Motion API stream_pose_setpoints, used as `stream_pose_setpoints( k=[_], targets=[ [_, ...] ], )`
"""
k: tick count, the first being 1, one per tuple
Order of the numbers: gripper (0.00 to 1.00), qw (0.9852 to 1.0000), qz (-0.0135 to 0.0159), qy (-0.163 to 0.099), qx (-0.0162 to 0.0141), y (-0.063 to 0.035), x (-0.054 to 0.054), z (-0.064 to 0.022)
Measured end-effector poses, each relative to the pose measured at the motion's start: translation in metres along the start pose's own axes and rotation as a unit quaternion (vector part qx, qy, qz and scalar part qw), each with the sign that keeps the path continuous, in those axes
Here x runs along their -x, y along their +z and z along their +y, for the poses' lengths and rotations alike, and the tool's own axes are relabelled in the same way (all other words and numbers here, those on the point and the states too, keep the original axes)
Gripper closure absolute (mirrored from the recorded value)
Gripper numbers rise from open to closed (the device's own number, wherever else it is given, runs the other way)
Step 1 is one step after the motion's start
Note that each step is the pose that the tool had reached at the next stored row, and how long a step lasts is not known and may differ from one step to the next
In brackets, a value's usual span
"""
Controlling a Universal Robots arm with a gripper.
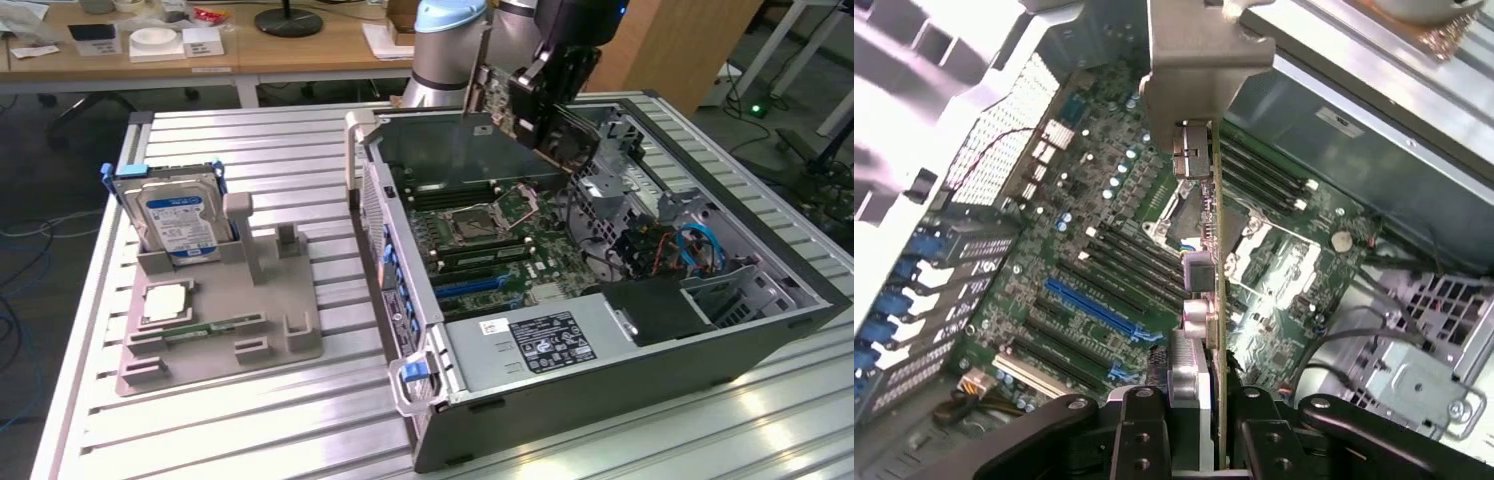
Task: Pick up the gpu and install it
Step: 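Insert the gpu into the slot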
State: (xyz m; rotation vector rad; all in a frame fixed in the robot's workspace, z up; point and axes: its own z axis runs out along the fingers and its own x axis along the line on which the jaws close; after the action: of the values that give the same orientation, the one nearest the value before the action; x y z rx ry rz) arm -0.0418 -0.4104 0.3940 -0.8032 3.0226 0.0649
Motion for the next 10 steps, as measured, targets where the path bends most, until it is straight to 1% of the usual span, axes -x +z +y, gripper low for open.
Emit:
stream_pose_setpoints(
  k=[3,5,7,10],
  targets=[
    [0.71,0.9997,0.0009,-0.023,0.0006,0.0001,0.0,0.0],
    [0.71,0.9993,0.0014,-0.038,0.0009,0.0003,0.0,0.0],
    [0.71,0.9986,0.002,-0.054,0.0013,0.0004,0.0,0.0],
    [0.71,0.9971,0.0028,-0.076,0.0018,0.0006,0.0,0.0]
  ],
)
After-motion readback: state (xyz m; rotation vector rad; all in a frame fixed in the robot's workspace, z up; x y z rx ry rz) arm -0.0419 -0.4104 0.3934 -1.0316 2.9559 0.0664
